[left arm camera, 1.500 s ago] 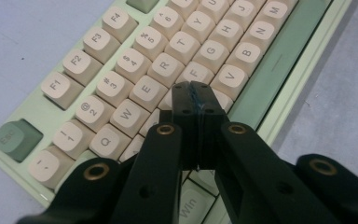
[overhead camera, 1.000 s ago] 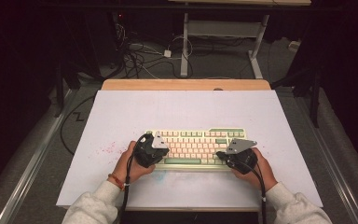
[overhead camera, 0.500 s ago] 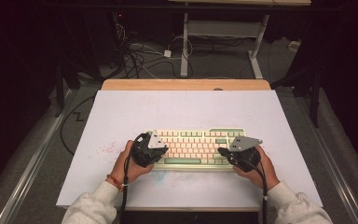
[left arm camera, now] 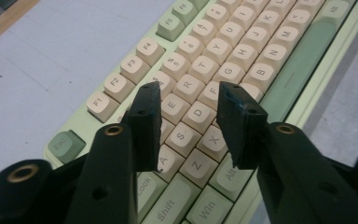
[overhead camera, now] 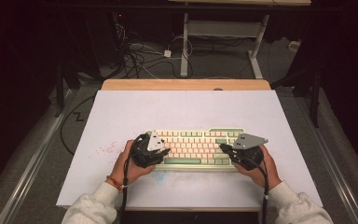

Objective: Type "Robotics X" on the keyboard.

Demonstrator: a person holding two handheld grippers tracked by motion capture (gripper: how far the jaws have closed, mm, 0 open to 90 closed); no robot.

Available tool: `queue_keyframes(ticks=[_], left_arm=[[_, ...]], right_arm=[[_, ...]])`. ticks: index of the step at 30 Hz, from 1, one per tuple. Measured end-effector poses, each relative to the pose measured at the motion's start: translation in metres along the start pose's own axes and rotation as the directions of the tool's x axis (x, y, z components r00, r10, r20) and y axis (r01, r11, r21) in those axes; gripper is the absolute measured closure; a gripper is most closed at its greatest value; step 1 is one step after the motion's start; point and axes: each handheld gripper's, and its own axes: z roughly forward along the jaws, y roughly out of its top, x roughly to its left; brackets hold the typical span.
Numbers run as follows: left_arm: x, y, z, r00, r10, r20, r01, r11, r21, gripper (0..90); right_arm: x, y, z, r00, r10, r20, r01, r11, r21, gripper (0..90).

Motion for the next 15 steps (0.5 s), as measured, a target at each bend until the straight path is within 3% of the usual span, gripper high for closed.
queue_keyframes(ticks=[7, 15], left_arm=[[-0.0017, -0.0003, -0.0012, 0.9998, -0.001, -0.018, 0.001, 0.9998, -0.022, 44.2], [-0.0042, -0.001, -0.0015, 0.9995, 0.004, -0.031, -0.005, 0.9991, -0.041, 32.1]], right_arm=[[0.0003, 0.001, -0.0018, 0.9999, 0.013, 0.01, -0.013, 1.0, -0.021, 77.3], [0.001, 0.0021, -0.0021, 0.9992, 0.027, 0.028, -0.026, 0.998, -0.049, 50.7]])
